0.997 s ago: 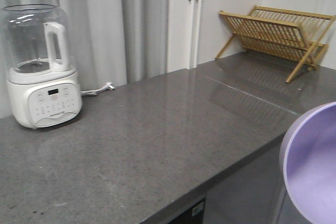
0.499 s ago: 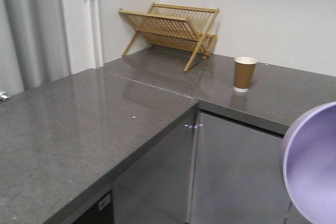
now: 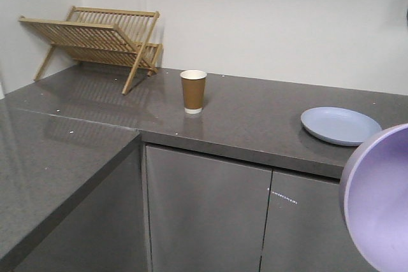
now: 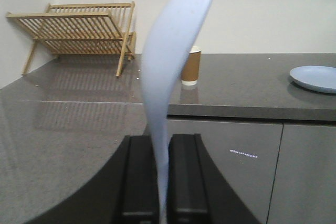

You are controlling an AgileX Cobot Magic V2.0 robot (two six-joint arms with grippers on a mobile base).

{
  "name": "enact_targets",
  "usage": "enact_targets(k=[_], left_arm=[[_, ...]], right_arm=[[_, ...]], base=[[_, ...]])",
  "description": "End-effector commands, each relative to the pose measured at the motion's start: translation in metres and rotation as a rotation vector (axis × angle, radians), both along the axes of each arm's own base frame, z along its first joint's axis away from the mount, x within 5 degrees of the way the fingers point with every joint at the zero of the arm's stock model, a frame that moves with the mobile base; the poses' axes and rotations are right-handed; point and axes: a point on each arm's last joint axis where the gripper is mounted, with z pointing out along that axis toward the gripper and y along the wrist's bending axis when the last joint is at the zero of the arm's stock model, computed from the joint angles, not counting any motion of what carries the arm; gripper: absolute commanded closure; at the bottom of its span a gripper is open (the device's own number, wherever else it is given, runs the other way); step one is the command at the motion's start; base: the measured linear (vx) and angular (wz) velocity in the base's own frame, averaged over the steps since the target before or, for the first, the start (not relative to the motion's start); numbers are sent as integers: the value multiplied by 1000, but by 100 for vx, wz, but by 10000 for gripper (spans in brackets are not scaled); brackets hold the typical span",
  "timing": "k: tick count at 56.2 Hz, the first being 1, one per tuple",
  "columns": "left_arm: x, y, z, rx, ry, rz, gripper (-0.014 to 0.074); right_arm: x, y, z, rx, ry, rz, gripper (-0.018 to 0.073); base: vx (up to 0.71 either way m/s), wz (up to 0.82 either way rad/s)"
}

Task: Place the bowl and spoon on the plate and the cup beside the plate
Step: 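Hold spoon and bowl while driving to the counter with the plate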

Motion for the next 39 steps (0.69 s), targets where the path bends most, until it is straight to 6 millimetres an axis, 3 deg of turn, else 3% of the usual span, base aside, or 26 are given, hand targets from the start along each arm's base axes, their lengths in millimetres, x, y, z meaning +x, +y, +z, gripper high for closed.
enact_targets(k=[1, 39], left_arm=[[-1, 2, 15, -36, -97, 16, 594], [-1, 2, 15, -36, -96, 16, 594]], right_arm=[[-1, -4, 15, 20, -96, -46, 568], [-1, -4, 15, 20, -95, -45, 568]], base=[[17, -39], [28, -18]])
